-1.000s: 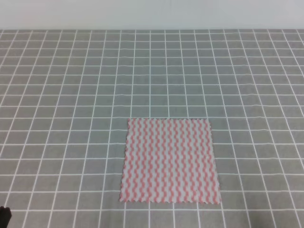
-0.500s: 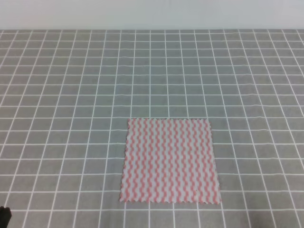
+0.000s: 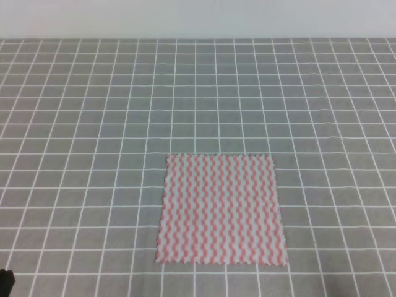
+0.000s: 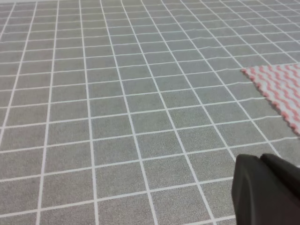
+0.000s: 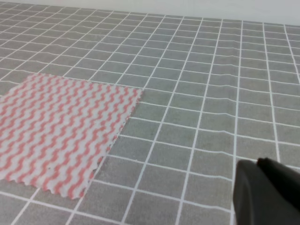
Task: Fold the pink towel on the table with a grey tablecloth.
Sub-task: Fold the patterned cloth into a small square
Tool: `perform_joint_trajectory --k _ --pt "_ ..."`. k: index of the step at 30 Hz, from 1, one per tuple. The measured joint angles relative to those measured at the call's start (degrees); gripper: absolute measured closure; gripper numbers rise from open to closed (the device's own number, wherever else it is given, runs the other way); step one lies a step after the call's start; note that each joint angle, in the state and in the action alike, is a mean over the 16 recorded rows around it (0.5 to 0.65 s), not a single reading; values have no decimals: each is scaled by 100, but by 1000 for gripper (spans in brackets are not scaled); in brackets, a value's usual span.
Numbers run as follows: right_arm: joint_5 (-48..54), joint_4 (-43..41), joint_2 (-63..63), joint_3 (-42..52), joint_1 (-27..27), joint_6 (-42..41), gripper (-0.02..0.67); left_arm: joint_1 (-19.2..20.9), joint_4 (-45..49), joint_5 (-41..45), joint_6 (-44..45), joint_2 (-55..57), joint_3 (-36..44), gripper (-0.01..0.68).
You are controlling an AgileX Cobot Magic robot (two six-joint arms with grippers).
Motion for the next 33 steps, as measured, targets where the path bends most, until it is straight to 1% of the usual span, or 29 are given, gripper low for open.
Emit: perform_joint_trajectory --k 26,33 --pt "-11 2 -15 23 1 0 665 -1 2 -33 0 -35 26 675" --pt "11 -1 23 -16 -2 0 666 -1 133 -85 0 -35 26 675"
